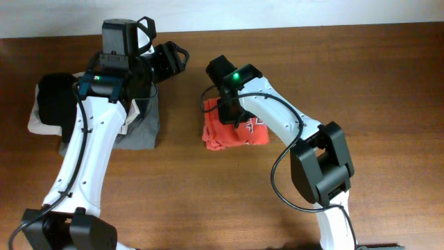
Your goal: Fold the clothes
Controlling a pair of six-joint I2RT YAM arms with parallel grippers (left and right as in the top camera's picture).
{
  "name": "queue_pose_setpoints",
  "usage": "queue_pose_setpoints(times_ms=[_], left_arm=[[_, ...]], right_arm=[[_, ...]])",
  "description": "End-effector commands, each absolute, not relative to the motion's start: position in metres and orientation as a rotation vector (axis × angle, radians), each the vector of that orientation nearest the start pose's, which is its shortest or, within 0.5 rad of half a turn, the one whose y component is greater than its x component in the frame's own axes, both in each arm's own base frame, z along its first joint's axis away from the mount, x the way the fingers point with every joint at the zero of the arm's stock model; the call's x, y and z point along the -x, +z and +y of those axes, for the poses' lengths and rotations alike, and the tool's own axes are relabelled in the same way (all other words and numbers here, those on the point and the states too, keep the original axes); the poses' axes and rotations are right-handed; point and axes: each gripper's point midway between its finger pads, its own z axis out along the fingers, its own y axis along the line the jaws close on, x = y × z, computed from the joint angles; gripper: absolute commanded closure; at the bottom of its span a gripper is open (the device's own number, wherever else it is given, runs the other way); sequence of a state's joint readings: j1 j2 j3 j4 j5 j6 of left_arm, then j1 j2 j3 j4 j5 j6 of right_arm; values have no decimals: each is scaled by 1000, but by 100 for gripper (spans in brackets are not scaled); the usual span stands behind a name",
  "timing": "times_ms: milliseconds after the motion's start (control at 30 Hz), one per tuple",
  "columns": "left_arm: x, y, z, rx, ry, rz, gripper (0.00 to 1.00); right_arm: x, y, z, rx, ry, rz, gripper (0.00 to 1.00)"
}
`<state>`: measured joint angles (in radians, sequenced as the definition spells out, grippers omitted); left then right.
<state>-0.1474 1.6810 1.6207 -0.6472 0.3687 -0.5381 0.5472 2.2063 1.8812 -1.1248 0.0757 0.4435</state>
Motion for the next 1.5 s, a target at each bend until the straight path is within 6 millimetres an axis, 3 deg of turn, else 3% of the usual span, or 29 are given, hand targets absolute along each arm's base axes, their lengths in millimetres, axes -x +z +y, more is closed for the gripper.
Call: queue_pose_setpoints(times_ms=[0, 100, 200, 433, 567, 867, 1033, 1167, 1267, 1467], left_arm=[[-459, 290, -121, 238, -746, 2273, 34], [-460, 291, -111, 264, -735, 2268, 34], [-458, 291, -103, 285, -727, 2274, 34], [-457, 290, -102, 260, -710, 2279, 34], [-458, 290, -102, 259, -711, 2277, 34], [-458, 291, -102, 258, -711, 2273, 34], [-459, 292, -102, 256, -711, 2268, 34], [-459, 292, -102, 256, -712, 2268, 34], [-459, 292, -102, 256, -712, 2268, 34], [-458, 291, -102, 257, -712, 2274, 34]], right_arm=[[-379, 63, 257, 256, 123, 3032, 96], [-378, 69, 268, 308, 181, 3022, 96], [-384, 77, 264, 288, 180, 3003, 96], [-403, 98, 210, 120, 147, 3039, 96], [-410, 108, 155, 78, 80, 3064, 96], [-396, 112, -10, -307, -347, 3165, 96], [-391, 114, -58, -393, -398, 3167, 96], [-389, 114, -58, -401, -392, 3174, 96], [-394, 113, -37, -327, -363, 3174, 96], [-413, 110, 54, -150, -250, 3093, 95]])
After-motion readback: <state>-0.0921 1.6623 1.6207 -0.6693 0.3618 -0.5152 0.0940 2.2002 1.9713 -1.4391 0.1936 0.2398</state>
